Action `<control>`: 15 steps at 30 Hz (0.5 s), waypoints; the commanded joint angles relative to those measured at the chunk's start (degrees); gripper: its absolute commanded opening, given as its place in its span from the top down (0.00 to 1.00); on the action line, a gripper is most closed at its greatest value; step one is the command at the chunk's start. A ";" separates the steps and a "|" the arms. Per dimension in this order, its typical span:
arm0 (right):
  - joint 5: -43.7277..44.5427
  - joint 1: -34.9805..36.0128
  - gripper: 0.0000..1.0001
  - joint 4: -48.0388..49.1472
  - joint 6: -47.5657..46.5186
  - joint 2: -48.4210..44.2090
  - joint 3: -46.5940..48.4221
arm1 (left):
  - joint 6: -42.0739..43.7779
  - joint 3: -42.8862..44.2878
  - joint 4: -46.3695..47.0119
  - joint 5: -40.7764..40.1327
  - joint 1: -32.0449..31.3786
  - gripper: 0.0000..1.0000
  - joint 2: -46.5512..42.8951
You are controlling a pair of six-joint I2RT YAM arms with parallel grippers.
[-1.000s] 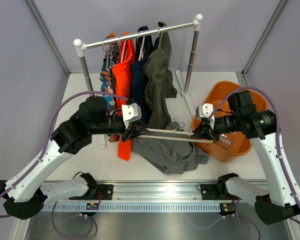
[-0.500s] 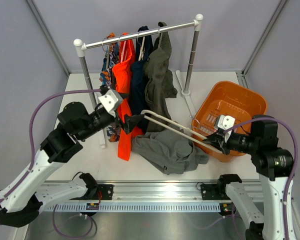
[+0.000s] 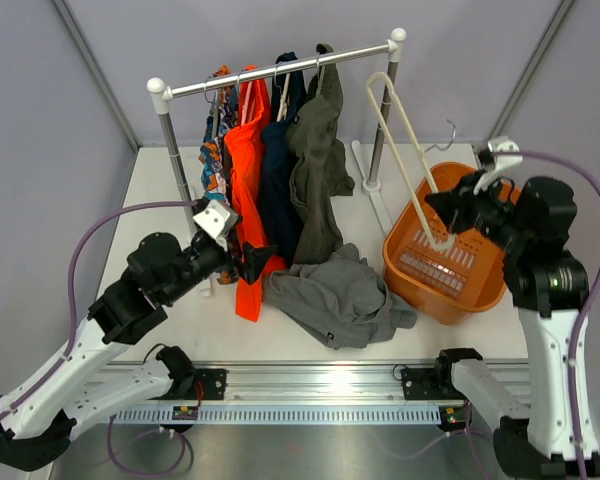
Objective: Remove the shorts from the hanger
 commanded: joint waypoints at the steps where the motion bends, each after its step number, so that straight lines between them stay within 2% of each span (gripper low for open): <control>1: 8.47 0.62 1.00 4.83 7.79 9.27 6.93 | -4.55 -2.55 4.32 -2.79 0.12 0.01 -2.69; 4: 15.84 4.57 1.00 3.41 7.01 18.93 12.83 | -6.13 -5.28 4.49 -3.14 0.12 0.01 -4.27; 10: 20.16 12.30 1.00 4.91 3.84 27.55 19.08 | -8.15 -6.69 3.88 -3.06 0.12 0.01 -5.77; 15: 23.59 14.15 1.00 5.78 1.84 34.50 25.40 | -8.77 -6.87 3.79 -2.62 0.12 0.01 -5.59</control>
